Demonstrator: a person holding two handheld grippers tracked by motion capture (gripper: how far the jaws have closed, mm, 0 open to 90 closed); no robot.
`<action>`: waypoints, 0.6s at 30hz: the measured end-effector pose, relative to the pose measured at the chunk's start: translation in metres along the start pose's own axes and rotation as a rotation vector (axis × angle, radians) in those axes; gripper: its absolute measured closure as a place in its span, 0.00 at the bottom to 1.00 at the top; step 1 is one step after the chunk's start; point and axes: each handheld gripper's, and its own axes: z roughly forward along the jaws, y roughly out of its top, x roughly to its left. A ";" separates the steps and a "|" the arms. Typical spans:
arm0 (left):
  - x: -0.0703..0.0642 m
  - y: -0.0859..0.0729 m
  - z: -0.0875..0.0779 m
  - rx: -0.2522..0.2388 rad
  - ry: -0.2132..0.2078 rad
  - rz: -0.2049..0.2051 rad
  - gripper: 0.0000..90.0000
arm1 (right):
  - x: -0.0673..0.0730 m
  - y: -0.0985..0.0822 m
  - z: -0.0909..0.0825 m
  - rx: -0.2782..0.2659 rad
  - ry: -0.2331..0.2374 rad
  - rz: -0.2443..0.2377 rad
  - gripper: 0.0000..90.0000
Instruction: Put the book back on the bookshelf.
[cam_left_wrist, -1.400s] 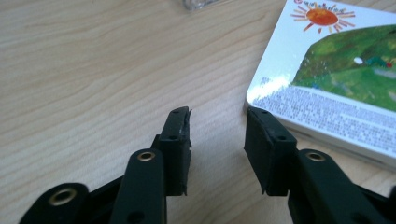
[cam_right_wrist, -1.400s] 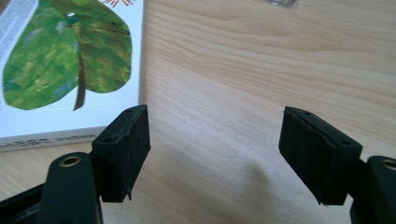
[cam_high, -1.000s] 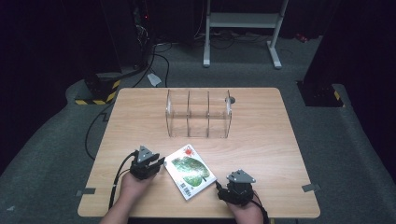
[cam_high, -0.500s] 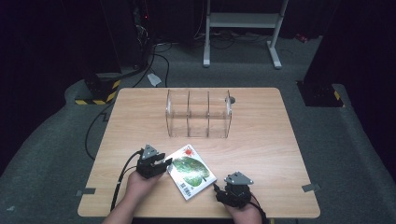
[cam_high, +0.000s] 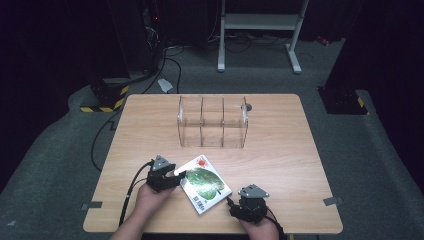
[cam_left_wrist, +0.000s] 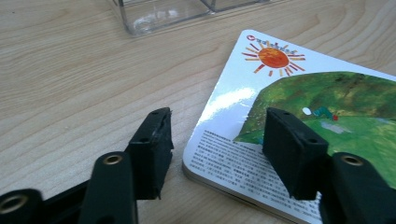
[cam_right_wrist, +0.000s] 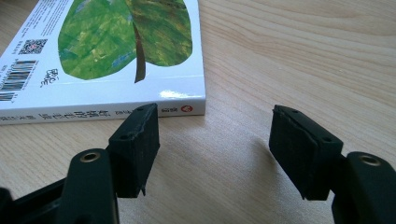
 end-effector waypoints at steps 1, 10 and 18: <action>0.000 0.000 0.000 0.000 0.001 -0.005 0.44 | 0.000 0.000 0.000 -0.001 0.000 -0.001 0.37; 0.002 0.000 0.001 0.005 -0.037 -0.015 0.44 | 0.002 0.000 0.000 0.003 0.005 0.005 0.38; -0.002 -0.002 -0.001 0.008 -0.051 -0.007 0.46 | 0.004 0.001 0.004 0.017 0.003 -0.021 0.39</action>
